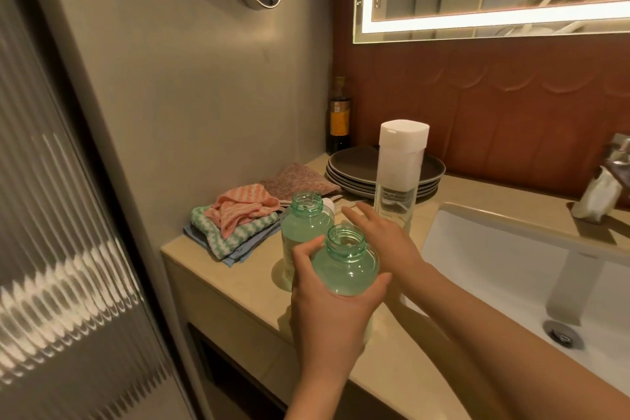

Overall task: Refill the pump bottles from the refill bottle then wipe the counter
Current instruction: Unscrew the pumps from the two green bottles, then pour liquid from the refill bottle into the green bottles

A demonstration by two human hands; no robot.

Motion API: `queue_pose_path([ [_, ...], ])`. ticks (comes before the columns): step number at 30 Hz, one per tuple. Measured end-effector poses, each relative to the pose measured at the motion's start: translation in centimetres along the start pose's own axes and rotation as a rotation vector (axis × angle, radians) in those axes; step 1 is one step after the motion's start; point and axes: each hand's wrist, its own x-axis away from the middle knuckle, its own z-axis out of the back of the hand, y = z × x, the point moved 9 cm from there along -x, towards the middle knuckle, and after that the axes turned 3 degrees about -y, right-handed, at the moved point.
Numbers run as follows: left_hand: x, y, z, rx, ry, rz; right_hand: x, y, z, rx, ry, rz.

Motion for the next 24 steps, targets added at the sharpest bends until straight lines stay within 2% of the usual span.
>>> queue_pose_path([
  [3,0.0,-0.2,0.1,0.012,0.01,0.009,0.9,0.1,2.6,-0.052,0.16,0.06],
  [6,0.2,-0.1,-0.2,0.02,0.021,0.016,2.7,1.6,7.9,-0.213,0.47,0.061],
  [9,0.5,-0.2,-0.6,0.03,0.024,0.027,3.8,5.4,11.6,-0.422,0.742,-0.116],
  [11,0.5,-0.2,-0.8,0.026,0.024,0.025,3.6,7.8,11.6,-0.56,0.806,-0.262],
  [13,0.5,-0.3,-1.0,0.035,0.02,0.034,2.7,9.7,10.1,-0.678,0.729,-0.42],
  [15,0.4,-0.5,-1.1,0.034,0.016,0.041,1.5,10.6,7.3,-0.791,0.541,-0.522],
  [18,0.3,-0.5,-1.2,0.029,0.011,0.046,-0.2,10.0,3.4,-1.031,0.323,-0.502],
  [21,0.1,-0.6,-1.4,-0.002,-0.002,0.052,-0.9,9.4,1.6,-1.134,0.287,-0.461],
  [24,-0.3,-0.6,-1.5,-0.064,-0.005,0.022,-0.5,9.9,1.4,-1.122,0.341,-0.548],
])
